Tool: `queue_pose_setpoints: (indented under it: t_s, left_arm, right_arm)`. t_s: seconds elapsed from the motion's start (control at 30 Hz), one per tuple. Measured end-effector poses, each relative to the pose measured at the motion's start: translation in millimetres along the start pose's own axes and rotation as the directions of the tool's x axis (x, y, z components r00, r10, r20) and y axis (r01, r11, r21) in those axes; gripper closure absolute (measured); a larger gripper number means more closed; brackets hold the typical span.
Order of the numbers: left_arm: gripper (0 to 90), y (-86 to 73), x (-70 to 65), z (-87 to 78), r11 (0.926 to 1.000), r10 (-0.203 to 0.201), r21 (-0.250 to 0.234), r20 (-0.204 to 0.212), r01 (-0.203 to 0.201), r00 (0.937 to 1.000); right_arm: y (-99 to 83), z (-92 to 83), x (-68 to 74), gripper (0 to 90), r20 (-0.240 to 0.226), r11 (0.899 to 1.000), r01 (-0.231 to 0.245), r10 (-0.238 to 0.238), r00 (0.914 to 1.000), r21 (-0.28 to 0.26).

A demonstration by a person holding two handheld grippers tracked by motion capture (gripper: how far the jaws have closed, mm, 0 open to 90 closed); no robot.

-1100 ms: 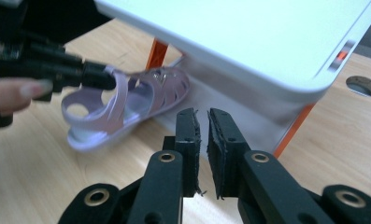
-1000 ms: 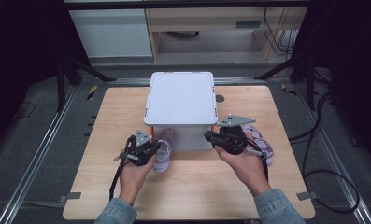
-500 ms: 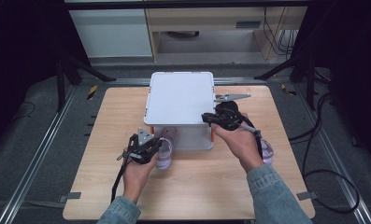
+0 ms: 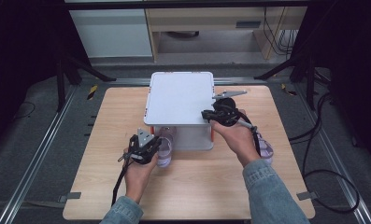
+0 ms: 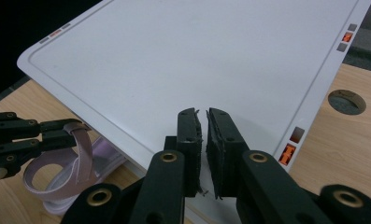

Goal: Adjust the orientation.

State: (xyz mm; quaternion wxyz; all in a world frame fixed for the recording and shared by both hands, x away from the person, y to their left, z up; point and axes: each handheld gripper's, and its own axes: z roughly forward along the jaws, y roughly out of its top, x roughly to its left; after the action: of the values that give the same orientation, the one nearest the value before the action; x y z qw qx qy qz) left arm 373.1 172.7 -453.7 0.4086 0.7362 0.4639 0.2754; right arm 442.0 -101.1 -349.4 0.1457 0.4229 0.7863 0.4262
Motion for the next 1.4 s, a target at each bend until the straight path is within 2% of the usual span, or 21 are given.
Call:
queue_pose_setpoints:
  t_s: [0.33,0.67,0.97,1.03,1.13,1.23,1.33,1.4]
  left_arm:
    - [83.2,-1.9,-9.4,13.6,0.9990,0.003,-0.043,-0.046,-0.005,0.9990]
    - [83.1,-7.2,-12.7,32.2,0.9993,-0.025,-0.028,-0.060,0.023,0.9979]
    - [80.5,-8.0,-10.2,36.4,0.9984,-0.053,-0.023,-0.051,0.052,0.9973]
    - [72.3,-8.0,-10.3,34.3,0.9983,-0.050,-0.034,-0.066,0.048,0.9966]
    - [65.2,-8.3,-11.9,29.4,0.9982,-0.037,-0.049,-0.072,0.033,0.9967]
    - [61.5,-7.1,-13.8,17.5,0.9951,-0.060,-0.082,-0.045,0.056,0.9972]
    - [61.0,-2.0,-18.1,4.5,0.9929,-0.057,-0.105,-0.013,0.055,0.9983]
    - [64.6,0.9,-22.0,-6.2,0.9944,-0.039,-0.098,0.011,0.040,0.9992]
  right_arm:
    - [-0.7,2.8,-0.7,84.5,0.005,1.000,0.019,-0.019,0.9998,0.011]
    - [-0.8,2.2,2.9,84.4,0.009,0.999,0.041,-0.041,0.9991,0.019]
    - [-1.0,2.3,3.6,84.6,0.013,0.999,0.048,-0.048,0.9988,0.018]
    - [-1.1,2.4,4.1,84.6,0.017,0.998,0.055,-0.055,0.9983,0.017]
    - [-1.3,2.5,4.6,84.6,0.020,0.998,0.060,-0.060,0.9980,0.016]
    - [-1.5,2.4,5.0,84.6,0.023,0.998,0.063,-0.064,0.9977,0.017]
    - [-1.5,2.5,5.4,84.6,0.026,0.998,0.067,-0.067,0.9974,0.017]
    - [-1.8,2.5,5.6,84.7,0.028,0.997,0.069,-0.070,0.9972,0.015]
